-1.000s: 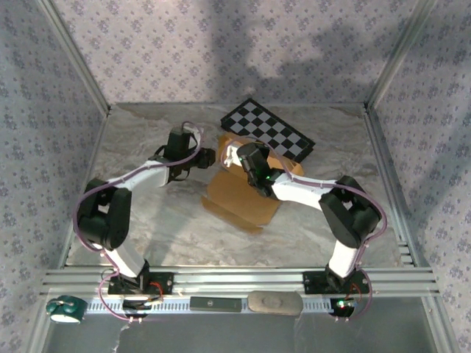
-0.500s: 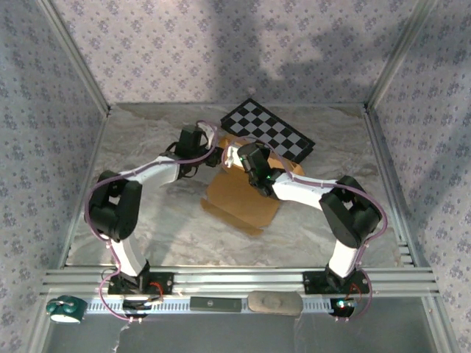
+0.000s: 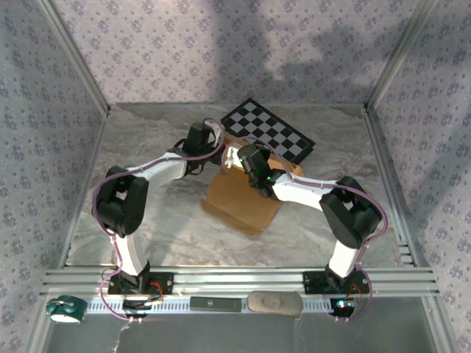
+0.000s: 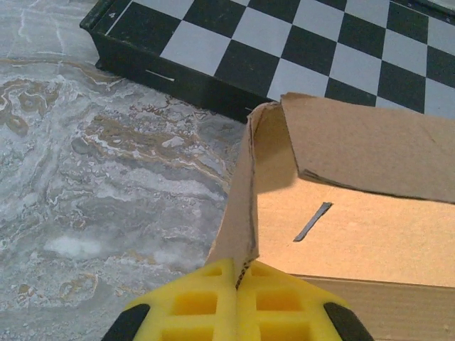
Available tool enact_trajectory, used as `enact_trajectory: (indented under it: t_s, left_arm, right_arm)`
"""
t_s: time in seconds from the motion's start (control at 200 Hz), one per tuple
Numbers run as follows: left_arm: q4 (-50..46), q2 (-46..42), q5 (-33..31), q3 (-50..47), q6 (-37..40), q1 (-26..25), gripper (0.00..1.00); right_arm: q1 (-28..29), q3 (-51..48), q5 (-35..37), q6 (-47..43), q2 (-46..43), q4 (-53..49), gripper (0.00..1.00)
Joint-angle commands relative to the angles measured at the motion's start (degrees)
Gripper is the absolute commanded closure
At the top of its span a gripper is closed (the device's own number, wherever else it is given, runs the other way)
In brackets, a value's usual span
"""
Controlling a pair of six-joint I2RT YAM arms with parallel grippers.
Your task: Fold the paper box
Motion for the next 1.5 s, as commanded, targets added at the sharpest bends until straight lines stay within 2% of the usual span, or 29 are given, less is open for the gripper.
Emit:
enact_trajectory:
  t_s: [0.0, 0.19, 0.365, 0.455, 0.585, 0.65, 0.71, 0.789, 0.874, 0.974, 1.039, 1.144, 1.244, 1.359, 1.499]
  left_arm:
    - [4.59, -1.09, -1.59, -4.61, -4.07, -0.28, 1.00]
    - [18.11, -3.73, -3.88, -14.15, -8.38, -0.32, 1.00]
    - [21.30, -4.42, -3.95, -16.52, -10.68, -0.14, 1.00]
    - [21.30, -5.33, -4.87, -17.33, -11.63, -0.10, 1.00]
    - [21.83, -6.36, -5.59, -18.53, -13.15, 0.01, 1.00]
    - [21.99, -6.55, -5.76, -19.09, -13.68, -0.01, 1.00]
    - [22.11, -6.86, -6.13, -19.42, -14.23, 0.07, 1.00]
    - [22.24, -7.38, -6.85, -20.06, -15.03, -0.03, 1.00]
    - [22.18, -8.00, -7.58, -20.30, -16.13, -0.23, 1.00]
    - [21.57, -8.78, -8.46, -20.25, -16.50, -0.82, 1.00]
    - [20.20, -9.17, -9.33, -19.58, -16.16, -1.38, 1.00]
    - [18.39, -9.74, -10.32, -18.99, -16.50, -1.77, 1.00]
    - [18.38, -10.23, -10.89, -19.38, -17.31, -2.09, 1.00]
    - [17.99, -10.59, -11.29, -19.58, -17.90, -2.43, 1.00]
    - [18.14, -11.23, -11.94, -20.11, -18.56, -2.95, 1.00]
  right_arm:
    - [1.16, -0.03, 0.39, 3.76, -1.13, -2.34, 0.95]
    - [4.15, 0.23, 2.39, 9.50, -1.79, -5.76, 0.61]
    - [7.29, 0.86, 4.02, 26.52, -7.78, -14.28, 0.48]
    - [10.07, 0.29, 3.67, 39.63, -13.22, -18.86, 0.43]
    - [13.07, -2.13, 1.83, 62.73, -21.61, -23.53, 0.41]
    - [13.61, -5.23, 0.17, 76.71, -25.97, -24.16, 0.33]
    - [13.41, -8.20, -2.82, 88.65, -29.22, -23.92, 0.32]
    - [14.00, -11.82, -2.37, 105.94, -33.06, -25.79, 0.34]
    - [15.89, -17.21, -0.21, 122.06, -36.40, -21.75, 0.31]
    - [14.60, -21.37, -3.76, 133.48, -37.21, -13.10, 0.30]
    - [13.66, -20.39, -4.74, 137.62, -36.61, -12.21, 0.29]
    - [12.15, -18.02, -6.50, 144.30, -35.10, -12.66, 0.18]
    - [10.94, -18.39, -7.71, 150.84, -33.21, -9.20, 0.16]
    - [7.92, -18.31, -12.78, 154.82, -28.76, -1.68, 0.17]
    - [4.53, -14.79, -15.40, 154.57, -23.84, 0.53, 0.20]
